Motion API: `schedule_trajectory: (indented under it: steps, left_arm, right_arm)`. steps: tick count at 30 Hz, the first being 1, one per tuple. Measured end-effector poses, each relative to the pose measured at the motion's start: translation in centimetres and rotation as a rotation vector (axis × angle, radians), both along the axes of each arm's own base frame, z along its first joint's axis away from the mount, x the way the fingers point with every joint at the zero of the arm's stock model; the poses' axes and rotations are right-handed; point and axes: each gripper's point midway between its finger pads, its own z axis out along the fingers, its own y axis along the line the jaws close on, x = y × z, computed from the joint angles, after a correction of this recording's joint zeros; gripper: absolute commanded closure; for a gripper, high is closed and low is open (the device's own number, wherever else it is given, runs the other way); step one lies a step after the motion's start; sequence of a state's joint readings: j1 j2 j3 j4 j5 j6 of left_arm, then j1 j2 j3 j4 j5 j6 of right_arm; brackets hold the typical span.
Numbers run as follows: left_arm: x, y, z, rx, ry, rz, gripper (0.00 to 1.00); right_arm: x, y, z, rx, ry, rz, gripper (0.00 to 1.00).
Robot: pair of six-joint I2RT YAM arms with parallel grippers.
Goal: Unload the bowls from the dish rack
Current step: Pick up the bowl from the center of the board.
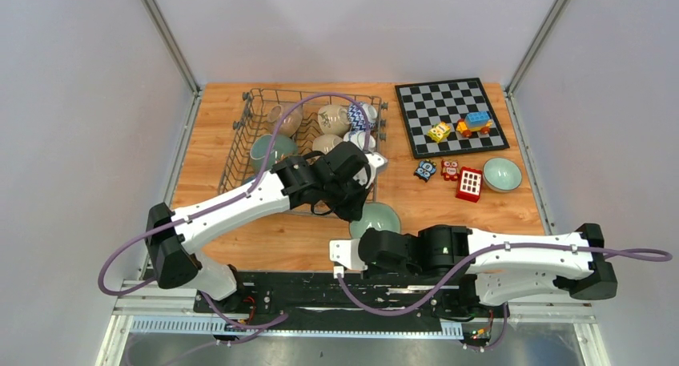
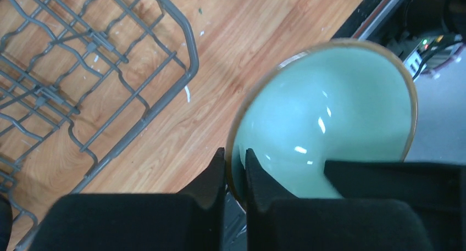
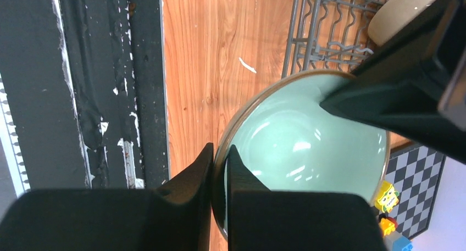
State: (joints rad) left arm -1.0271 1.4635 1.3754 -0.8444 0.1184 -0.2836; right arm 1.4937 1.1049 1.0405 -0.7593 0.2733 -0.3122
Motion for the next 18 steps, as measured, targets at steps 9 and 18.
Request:
schedule_trajectory:
  steps: [9, 18]
  left_arm:
    - [1.2, -1.4, 1.1, -0.04, -0.026, 0.05, 1.0]
    - [1.5, -0.9, -0.2, -0.014, -0.02, 0.098, 1.0]
  right_arm:
    - [0.6, 0.2, 0.3, 0.01, -0.035, -0.025, 0.41]
    - [1.3, 0.6, 3.0, 0.147, -0.03, -0.144, 0.24]
